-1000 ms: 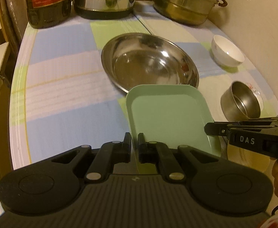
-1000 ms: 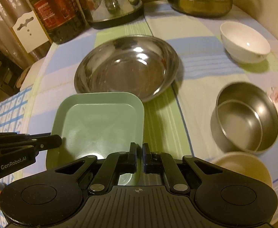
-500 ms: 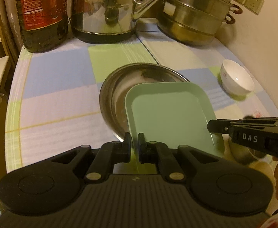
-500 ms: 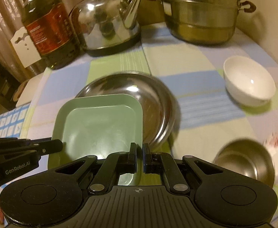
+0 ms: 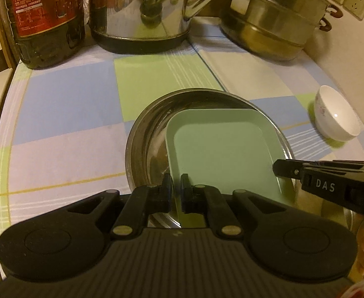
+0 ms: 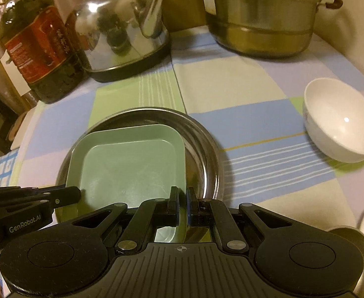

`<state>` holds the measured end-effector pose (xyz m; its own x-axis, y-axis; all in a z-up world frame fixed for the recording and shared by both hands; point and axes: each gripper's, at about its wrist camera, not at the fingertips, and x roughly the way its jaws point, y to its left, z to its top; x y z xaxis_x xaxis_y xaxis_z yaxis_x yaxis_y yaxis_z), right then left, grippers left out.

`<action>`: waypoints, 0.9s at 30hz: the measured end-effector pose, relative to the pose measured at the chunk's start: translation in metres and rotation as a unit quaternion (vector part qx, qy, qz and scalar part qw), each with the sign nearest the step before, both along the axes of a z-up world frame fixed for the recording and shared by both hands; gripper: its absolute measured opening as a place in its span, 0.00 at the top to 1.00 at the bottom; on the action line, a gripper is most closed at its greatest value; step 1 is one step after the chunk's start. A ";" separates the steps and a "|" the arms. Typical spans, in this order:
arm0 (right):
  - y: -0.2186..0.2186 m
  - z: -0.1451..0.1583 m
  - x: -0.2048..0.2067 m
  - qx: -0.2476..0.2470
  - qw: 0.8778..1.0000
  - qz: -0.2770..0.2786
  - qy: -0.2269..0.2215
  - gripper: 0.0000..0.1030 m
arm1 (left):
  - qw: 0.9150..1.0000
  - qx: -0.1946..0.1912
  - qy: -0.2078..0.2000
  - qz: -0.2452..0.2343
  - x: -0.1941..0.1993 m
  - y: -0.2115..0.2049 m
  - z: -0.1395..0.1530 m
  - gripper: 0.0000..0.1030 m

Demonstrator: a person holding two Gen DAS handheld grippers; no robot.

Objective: Organize plates and bowls
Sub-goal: 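Lower the green plate into the steel plate and open both tools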

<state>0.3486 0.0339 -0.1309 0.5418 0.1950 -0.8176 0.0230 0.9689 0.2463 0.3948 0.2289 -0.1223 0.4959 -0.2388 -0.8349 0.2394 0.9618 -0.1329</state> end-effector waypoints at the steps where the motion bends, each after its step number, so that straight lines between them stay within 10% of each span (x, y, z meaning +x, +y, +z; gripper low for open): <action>1: 0.000 -0.002 0.002 0.001 1.000 0.000 0.002 0.95 | 1.000 0.002 0.002 0.000 0.001 -0.001 -0.002 0.94; 27: -0.003 -0.002 0.012 0.007 1.000 -0.024 -0.017 0.94 | 0.999 0.028 -0.016 -0.004 0.005 -0.008 -0.002 0.83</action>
<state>0.3603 0.0305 -0.1329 0.5786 0.1799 -0.7955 0.0604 0.9632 0.2617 0.3996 0.2204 -0.1243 0.5206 -0.1951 -0.8312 0.2496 0.9658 -0.0704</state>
